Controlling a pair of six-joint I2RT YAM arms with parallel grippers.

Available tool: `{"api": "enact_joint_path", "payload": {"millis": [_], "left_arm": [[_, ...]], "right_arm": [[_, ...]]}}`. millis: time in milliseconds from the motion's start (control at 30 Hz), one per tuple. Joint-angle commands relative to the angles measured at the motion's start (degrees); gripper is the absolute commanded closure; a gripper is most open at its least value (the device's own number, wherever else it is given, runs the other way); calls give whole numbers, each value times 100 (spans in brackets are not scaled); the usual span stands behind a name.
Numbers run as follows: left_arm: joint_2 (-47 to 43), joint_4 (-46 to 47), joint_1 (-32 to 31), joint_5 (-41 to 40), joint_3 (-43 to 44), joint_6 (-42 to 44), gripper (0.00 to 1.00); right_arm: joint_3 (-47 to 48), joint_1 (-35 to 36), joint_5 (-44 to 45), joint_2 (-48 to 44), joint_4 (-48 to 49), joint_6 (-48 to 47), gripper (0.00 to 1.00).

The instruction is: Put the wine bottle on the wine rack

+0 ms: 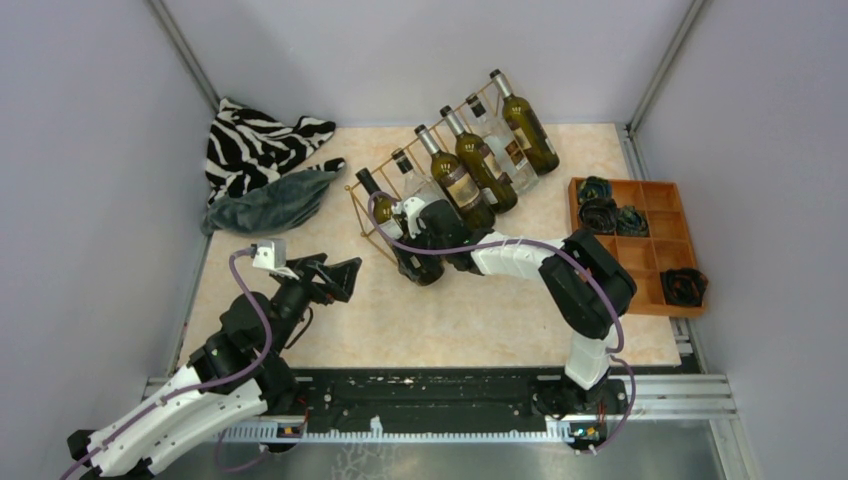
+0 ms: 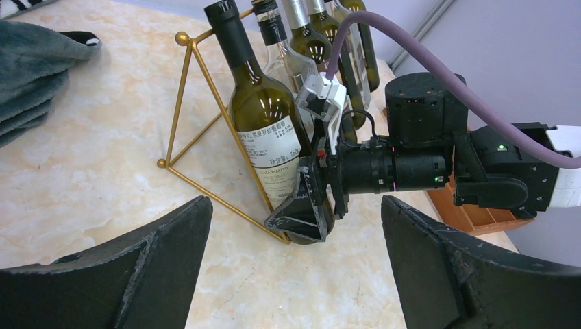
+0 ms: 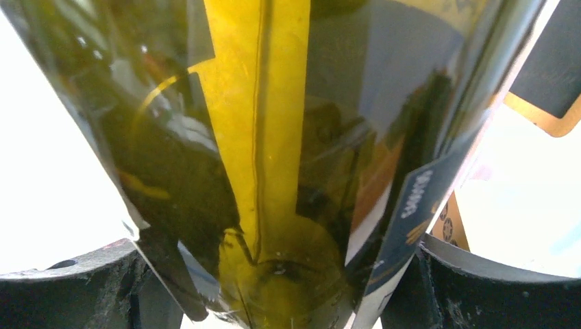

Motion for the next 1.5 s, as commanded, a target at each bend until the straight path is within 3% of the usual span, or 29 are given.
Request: {"api": "enact_joint_path", "payload": {"millis": [0,500,1467], "left_arm": [[-66,37,-32,-48,7,-41,1],[-57,40,-32,-5,73,-40,1],[-55,-65,-32,196,300,-120,1]], "right_arm": [[117,133,-223,-120,369,134,17],[218,139,-127,-697,260,144,7],[241,101,-65,-1516,158,-224,8]]}}
